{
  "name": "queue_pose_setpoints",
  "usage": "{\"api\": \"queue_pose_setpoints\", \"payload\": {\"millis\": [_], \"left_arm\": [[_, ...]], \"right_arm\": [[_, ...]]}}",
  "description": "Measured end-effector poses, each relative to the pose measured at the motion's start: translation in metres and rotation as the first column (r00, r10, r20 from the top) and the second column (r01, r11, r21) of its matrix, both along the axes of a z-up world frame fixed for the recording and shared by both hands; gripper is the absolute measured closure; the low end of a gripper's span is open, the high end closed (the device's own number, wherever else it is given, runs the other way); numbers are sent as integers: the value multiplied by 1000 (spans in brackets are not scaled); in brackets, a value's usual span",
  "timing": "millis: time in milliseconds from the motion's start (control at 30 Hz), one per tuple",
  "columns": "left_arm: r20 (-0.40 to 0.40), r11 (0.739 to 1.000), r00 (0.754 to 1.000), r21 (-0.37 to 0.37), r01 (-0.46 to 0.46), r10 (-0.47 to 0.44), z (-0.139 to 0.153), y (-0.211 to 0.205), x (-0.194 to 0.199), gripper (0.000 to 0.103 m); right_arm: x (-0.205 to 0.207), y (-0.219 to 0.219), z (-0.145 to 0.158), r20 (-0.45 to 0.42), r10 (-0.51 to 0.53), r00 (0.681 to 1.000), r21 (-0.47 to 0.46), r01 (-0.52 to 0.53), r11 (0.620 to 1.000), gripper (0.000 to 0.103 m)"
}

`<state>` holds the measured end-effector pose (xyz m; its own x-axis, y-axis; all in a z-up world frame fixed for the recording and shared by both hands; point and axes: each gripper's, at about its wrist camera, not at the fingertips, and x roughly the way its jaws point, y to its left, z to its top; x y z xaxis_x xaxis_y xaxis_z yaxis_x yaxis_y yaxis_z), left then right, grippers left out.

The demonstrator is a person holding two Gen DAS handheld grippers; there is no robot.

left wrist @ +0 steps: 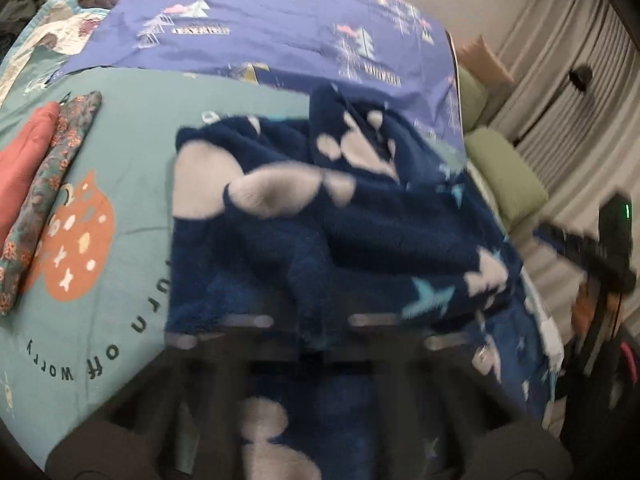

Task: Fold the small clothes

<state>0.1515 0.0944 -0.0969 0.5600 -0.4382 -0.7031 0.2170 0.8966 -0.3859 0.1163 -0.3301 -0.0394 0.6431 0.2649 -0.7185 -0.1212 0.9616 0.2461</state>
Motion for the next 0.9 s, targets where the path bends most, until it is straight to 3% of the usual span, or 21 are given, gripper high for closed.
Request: {"api": "queue_pose_setpoints", "payload": {"millis": [100, 167, 233, 267, 333, 433, 533, 567, 600, 633, 667, 700, 833, 900], "left_arm": [[87, 997, 996, -70, -17, 23, 26, 12, -14, 93], [139, 1000, 990, -26, -7, 11, 41, 14, -18, 89], [133, 998, 991, 56, -32, 25, 42, 14, -15, 64], [125, 994, 991, 94, -51, 39, 40, 15, -13, 56], [122, 993, 991, 91, -72, 61, 38, 22, -9, 35], [130, 994, 987, 41, -98, 92, 37, 33, 11, 30], [55, 993, 995, 79, -91, 87, 20, 26, 40, 30], [15, 994, 998, 91, -60, 59, 11, 19, 51, 30], [-3, 995, 999, 95, -37, 38, 4, 14, 55, 37], [-21, 996, 1000, 84, 2, 0, -2, 6, 59, 69], [-35, 997, 999, 66, 35, -32, -6, 1, 61, 88], [-32, 998, 999, 51, 46, -44, -5, -3, 60, 89], [136, 999, 991, 32, -5, 0, 28, 4, 46, 89], [196, 997, 980, 63, -33, 20, 40, 7, 49, 89]], "right_arm": [[40, 2, -11, -50, -31, 998, -74, 27, 997, 53], [58, -3, -17, -72, -51, 996, -96, 44, 994, 53], [89, 2, -25, -96, -54, 994, -124, 42, 991, 53], [96, 3, -28, -100, -59, 993, -134, 45, 990, 53], [119, 7, -38, -124, -71, 990, -175, 48, 983, 53], [142, 8, -55, -182, -77, 980, -198, 40, 979, 50], [153, 7, -69, -218, -84, 972, -219, 35, 975, 46], [154, 6, -72, -216, -86, 973, -213, 39, 976, 51], [154, 5, -73, -205, -89, 975, -198, 47, 979, 77], [152, 3, -72, -199, -90, 976, -180, 54, 982, 84], [148, -1, -68, -167, -104, 981, -152, 79, 985, 86], [143, -4, -62, -135, -112, 984, -135, 94, 986, 87], [131, -31, -41, -41, -178, 983, -2, 178, 984, 89], [138, -43, -45, -37, -238, 971, -13, 237, 971, 90]]}}
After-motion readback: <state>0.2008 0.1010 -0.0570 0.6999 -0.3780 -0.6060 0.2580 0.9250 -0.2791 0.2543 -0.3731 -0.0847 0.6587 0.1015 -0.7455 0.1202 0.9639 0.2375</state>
